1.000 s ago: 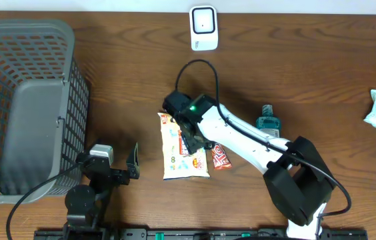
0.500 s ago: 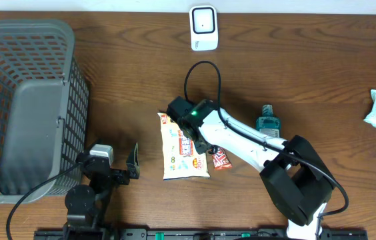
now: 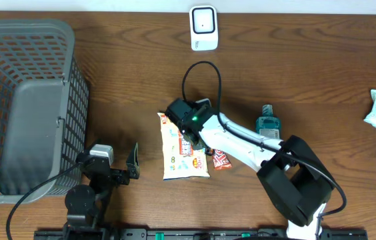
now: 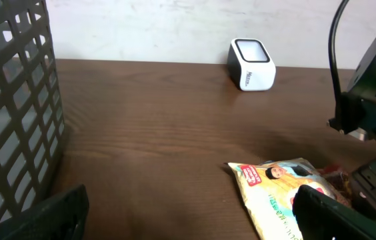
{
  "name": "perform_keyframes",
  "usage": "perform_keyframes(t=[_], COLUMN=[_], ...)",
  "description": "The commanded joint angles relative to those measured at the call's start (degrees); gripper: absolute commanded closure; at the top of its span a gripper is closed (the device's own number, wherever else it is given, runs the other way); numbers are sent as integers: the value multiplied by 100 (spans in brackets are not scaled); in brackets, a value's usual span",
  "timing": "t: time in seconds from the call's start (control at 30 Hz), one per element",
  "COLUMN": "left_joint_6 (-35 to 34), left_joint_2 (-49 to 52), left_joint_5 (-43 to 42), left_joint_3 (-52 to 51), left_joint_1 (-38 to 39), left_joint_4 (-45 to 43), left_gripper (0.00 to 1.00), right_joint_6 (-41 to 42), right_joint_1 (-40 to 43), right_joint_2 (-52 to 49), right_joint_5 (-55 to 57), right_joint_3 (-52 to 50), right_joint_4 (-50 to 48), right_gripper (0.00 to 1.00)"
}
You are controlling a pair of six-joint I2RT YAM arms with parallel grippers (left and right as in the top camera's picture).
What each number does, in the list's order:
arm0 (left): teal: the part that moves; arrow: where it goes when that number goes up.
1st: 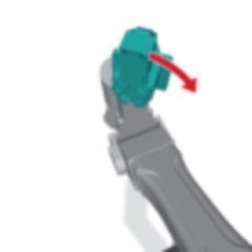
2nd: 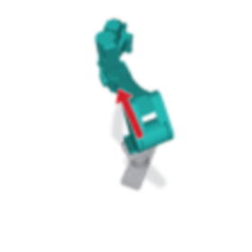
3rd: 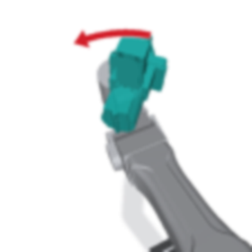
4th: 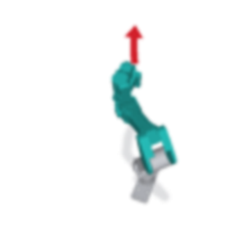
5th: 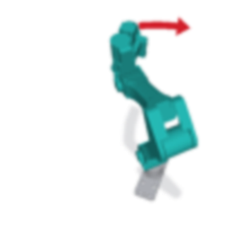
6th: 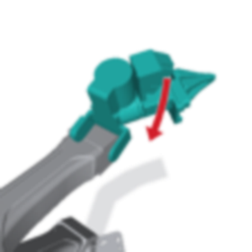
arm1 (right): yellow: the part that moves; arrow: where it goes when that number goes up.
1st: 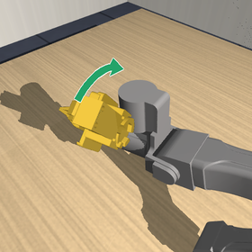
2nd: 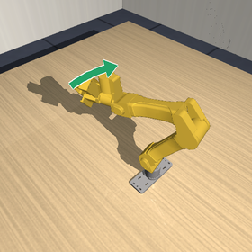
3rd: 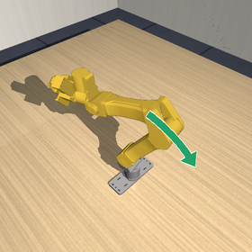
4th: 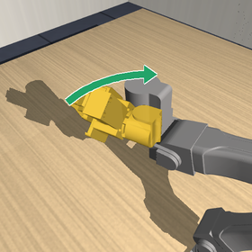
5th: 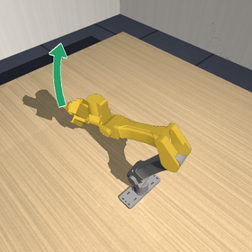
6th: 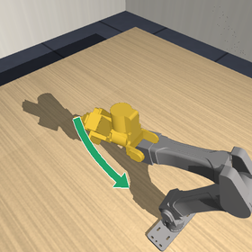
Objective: Scan the item barcode
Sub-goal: 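Lower the right gripper onto the red TOP chocolate bar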
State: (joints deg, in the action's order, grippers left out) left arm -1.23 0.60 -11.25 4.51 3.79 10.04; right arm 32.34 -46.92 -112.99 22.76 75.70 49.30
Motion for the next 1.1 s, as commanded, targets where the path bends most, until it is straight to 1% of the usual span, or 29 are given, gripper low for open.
perform_keyframes(t=[0.0,0.23,0.4,0.47,0.53,0.6,0.63,0.7,0.73,0.77,0.87,0.93,1.07], left_joint_6=[76,76,76,76,76,76,76,76,76,76,76,76,76], left_joint_2=[-31,-31,-31,-31,-31,-31,-31,-31,-31,-31,-31,-31,-31], left_joint_5=[13,13,13,13,13,13,13,13,13,13,13,13,13], left_joint_3=[-92,-92,-92,-92,-92,-92,-92,-92,-92,-92,-92,-92,-92], left_joint_1=[-24,-24,-24,-24,-24,-24,-24,-24,-24,-24,-24,-24,-24], left_joint_4=[140,140,138,140,138,138,138,140,140,138,138,140,140], left_gripper=[2,2,2,2,2,2,2,2,2,2,2,2,2], right_joint_6=[-72,-70,-66,-59,72,291,352,365,365,365,328,164,-444], right_joint_1=[-184,-461,-577,-573,-564,-564,-568,-568,-568,-568,-538,-481,-278], right_joint_2=[-103,-597,-968,-1071,-1102,-1108,-1108,-1110,-1110,-1110,-1108,-1108,-964], right_joint_5=[501,568,866,850,815,793,673,437,326,205,-234,-516,-1375], right_joint_3=[-31,-33,-33,-33,-35,-35,-35,-35,-35,-35,-31,0,227], right_joint_4=[-17,98,267,304,428,625,726,769,774,772,702,684,879], right_gripper=[48,52,52,54,59,71,79,88,96,99,99,99,99])
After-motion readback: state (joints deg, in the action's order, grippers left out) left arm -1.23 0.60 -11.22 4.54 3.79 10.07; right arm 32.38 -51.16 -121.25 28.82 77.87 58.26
